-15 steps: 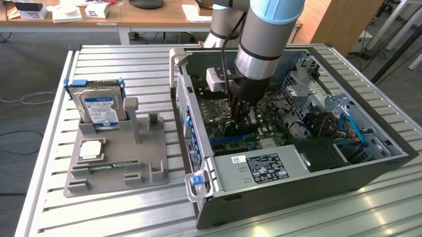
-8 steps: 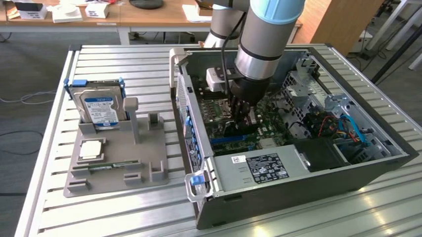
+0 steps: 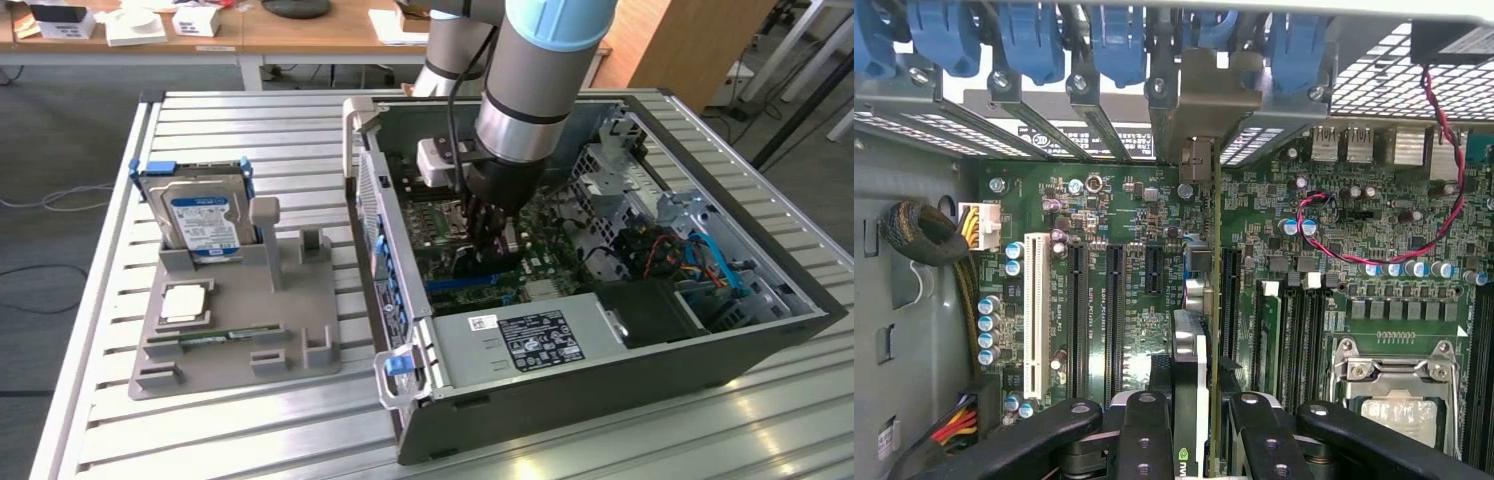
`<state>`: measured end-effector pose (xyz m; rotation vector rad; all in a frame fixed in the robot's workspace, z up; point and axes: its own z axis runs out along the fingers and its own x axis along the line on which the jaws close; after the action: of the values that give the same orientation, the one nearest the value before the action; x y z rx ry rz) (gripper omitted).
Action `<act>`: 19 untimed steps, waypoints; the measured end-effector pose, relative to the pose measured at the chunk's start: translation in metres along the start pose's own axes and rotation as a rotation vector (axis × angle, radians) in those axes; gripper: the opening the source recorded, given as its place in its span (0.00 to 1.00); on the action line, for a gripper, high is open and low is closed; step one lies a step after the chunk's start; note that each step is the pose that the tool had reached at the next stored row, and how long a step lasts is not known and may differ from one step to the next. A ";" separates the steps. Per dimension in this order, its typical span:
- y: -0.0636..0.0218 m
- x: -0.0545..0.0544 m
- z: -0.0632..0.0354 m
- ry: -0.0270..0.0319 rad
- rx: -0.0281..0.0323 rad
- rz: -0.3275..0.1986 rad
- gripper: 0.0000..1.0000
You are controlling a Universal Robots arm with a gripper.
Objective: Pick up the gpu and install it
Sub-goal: 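Insert the gpu into the slot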
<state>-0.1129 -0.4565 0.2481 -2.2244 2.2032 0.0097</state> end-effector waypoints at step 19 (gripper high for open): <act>-0.0001 0.000 0.0000 0.0000 0.0001 0.009 0.27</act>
<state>-0.1128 -0.4569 0.2481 -2.2143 2.2134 0.0097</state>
